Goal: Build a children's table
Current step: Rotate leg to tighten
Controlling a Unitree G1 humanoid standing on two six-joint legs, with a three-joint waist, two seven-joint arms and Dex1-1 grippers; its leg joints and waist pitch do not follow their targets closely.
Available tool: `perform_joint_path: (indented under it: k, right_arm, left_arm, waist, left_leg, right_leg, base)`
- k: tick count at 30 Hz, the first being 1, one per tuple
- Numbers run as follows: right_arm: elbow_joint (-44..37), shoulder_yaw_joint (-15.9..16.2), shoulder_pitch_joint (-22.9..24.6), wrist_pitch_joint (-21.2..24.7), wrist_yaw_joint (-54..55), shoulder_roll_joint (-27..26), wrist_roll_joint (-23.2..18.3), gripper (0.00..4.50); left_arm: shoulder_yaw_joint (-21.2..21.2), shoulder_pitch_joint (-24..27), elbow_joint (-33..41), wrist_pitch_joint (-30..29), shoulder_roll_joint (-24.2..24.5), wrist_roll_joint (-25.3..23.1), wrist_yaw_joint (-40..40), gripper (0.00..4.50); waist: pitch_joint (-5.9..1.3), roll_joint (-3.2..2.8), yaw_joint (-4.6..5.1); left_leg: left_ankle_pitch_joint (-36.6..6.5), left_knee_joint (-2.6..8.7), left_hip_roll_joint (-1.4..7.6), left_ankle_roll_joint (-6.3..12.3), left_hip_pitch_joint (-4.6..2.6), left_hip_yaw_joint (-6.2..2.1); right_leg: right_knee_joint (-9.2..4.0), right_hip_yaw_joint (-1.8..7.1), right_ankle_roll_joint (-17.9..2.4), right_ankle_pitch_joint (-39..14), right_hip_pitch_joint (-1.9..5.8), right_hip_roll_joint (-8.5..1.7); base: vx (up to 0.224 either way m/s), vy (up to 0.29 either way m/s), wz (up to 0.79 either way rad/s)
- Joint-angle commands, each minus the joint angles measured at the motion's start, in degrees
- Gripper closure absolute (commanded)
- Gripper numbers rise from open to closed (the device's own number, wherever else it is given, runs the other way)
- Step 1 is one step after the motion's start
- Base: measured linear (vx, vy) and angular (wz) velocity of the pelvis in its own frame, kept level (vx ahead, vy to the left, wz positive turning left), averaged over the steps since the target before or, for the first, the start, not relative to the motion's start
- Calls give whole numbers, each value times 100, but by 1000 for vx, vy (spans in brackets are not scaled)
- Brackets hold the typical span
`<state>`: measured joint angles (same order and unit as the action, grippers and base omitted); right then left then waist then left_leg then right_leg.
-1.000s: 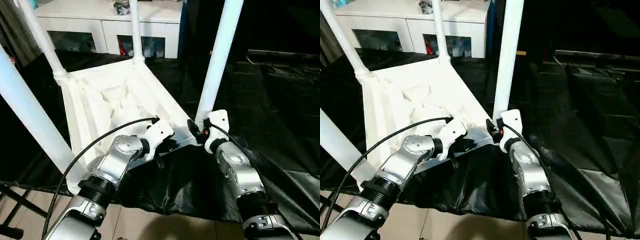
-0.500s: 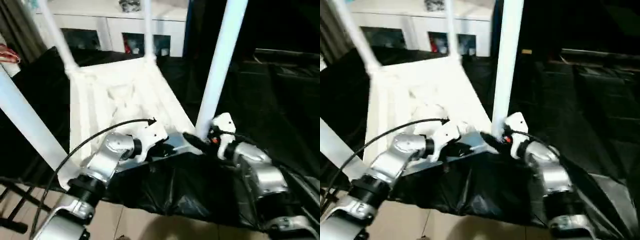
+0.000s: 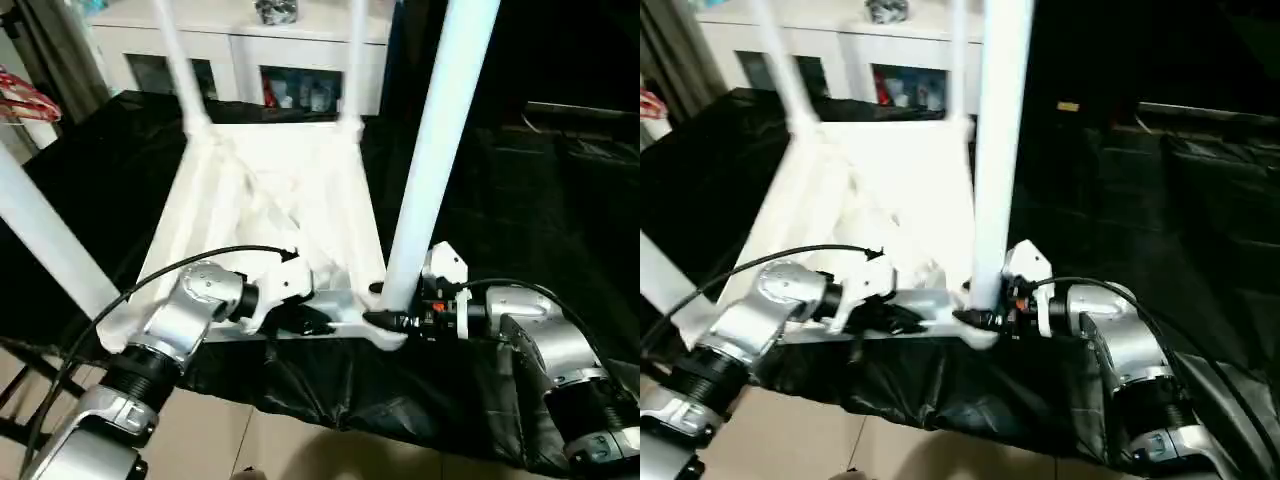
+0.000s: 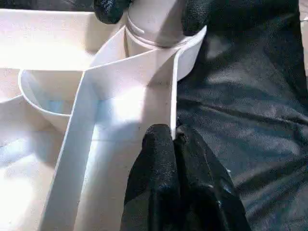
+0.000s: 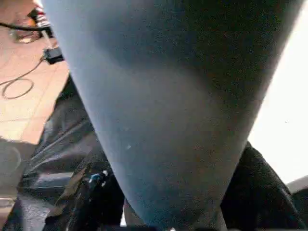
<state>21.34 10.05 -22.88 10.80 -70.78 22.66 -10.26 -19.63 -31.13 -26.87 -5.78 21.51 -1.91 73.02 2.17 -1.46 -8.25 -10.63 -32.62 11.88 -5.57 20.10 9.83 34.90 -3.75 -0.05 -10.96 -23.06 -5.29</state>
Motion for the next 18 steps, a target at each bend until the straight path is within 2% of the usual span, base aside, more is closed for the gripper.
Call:
perform_joint_path:
  k: [1, 8, 12, 14, 15, 16, 18]
  right_arm:
    - [-74, 516, 103, 254, -516, -71, -65, 240]
    - [-235, 630, 270, 404, -631, -123, -106, 243]
    - [-258, 504, 442, 340, -136, -362, -119, 243]
    - [78, 237, 485, 148, 1018, -819, 109, 243]
    - [78, 237, 485, 148, 1018, -819, 109, 243]
    - [189, 166, 472, 141, 1364, -940, 191, 245]
    - [622, -93, 366, 97, 2636, -1391, 455, 247]
  left_arm:
    - [32, -223, -82, 41, -6, -29, -123, 450]
    - [42, -258, -103, 23, -44, 12, -226, 450]
    - [123, -225, -80, -74, -234, 8, -538, 450]
    - [157, -182, 15, -233, -516, -46, -989, 450]
    - [157, -182, 15, -233, -516, -46, -989, 450]
    - [153, -169, 44, -269, -584, -62, -1103, 450]
    - [157, -141, 116, -438, -903, -119, -1567, 450]
  waist:
    - [-307, 68, 6]
    - [-319, 57, -17]
    - [-311, 52, -26]
    - [-280, 33, -10]
    - [-272, 35, 10]
    - [-267, 54, 33]
    - [-243, 30, 94]
  left_leg:
    - [-1089, 353, 116, 332, 12, 20]
    - [-1048, 346, 112, 307, 17, 16]
    - [-1068, 353, 114, 284, 20, 14]
    - [-1286, 387, 113, 186, 3, 9]
    - [-1365, 402, 110, 124, 7, 2]
    - [-1517, 421, 92, 46, -11, -13]
    - [-1634, 450, 84, -72, 1, -33]
  right_leg:
    - [-396, 222, -1263, -977, 297, -265]
    - [-386, 216, -1262, -884, 304, -266]
    - [-398, 223, -1229, -949, 299, -271]
    - [-451, 227, -1145, -1321, 267, -284]
    - [-459, 225, -1107, -1477, 273, -290]
    - [-503, 212, -975, -1888, 278, -294]
    - [-536, 214, -825, -2272, 258, -296]
  base:
    - [0, 0, 0]
    - [0, 0, 0]
    - [0, 0, 0]
    - [0, 0, 0]
    - [0, 0, 0]
    - [0, 0, 0]
    - [0, 0, 0]
